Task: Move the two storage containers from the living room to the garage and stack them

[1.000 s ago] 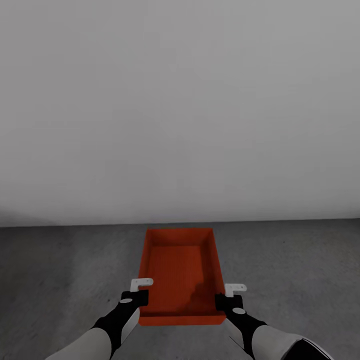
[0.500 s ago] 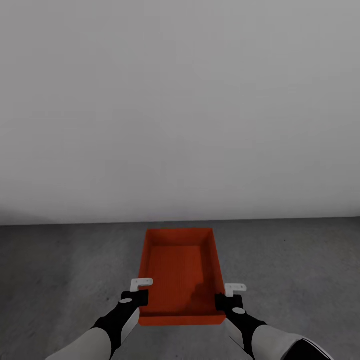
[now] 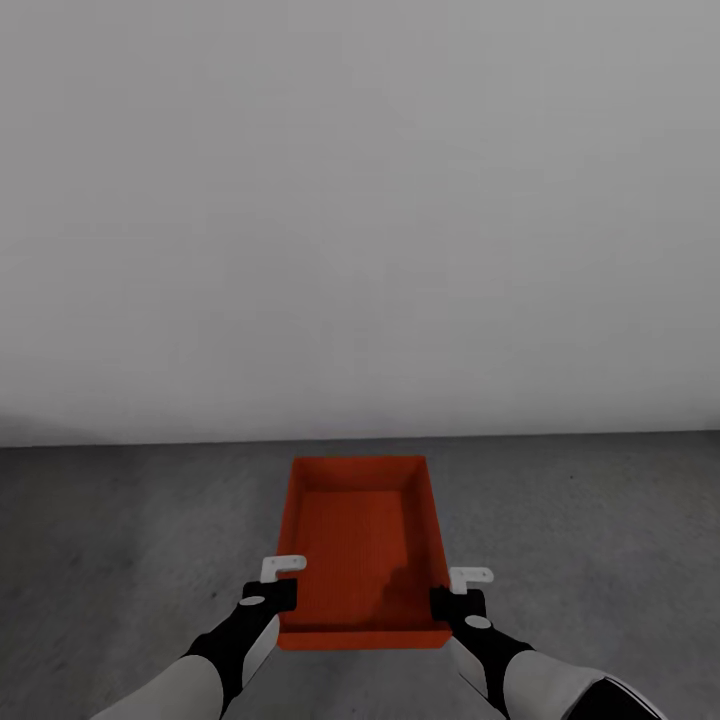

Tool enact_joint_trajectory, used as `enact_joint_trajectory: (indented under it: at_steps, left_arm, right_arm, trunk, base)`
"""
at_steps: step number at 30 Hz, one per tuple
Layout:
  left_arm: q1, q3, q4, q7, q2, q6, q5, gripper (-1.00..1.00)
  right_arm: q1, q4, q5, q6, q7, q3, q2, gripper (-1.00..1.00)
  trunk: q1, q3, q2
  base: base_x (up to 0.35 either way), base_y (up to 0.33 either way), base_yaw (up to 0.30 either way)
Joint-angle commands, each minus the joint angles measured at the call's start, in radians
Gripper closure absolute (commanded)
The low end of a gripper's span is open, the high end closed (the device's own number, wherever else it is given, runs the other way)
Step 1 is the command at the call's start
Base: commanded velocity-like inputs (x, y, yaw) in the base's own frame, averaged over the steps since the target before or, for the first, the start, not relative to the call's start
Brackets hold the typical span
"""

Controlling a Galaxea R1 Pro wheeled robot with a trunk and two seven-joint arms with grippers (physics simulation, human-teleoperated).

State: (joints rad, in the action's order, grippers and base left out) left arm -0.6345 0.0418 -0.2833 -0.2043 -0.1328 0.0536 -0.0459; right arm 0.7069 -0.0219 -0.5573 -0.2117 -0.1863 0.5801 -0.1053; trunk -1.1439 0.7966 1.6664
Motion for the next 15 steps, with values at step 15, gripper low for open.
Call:
enact_joint_trajectory:
  at_steps: [15]
  left_arm:
    - [-0.001, -0.056, -0.001, -0.007, 0.001, 0.006, -0.061, 1.00]
  right_arm:
    - [0.001, -0.001, -0.008, -0.018, 0.004, -0.029, 0.000, 1.00]
  trunk:
    - [-0.057, 0.048, 0.106]
  base:
    - [0.000, 0.000, 0.000]
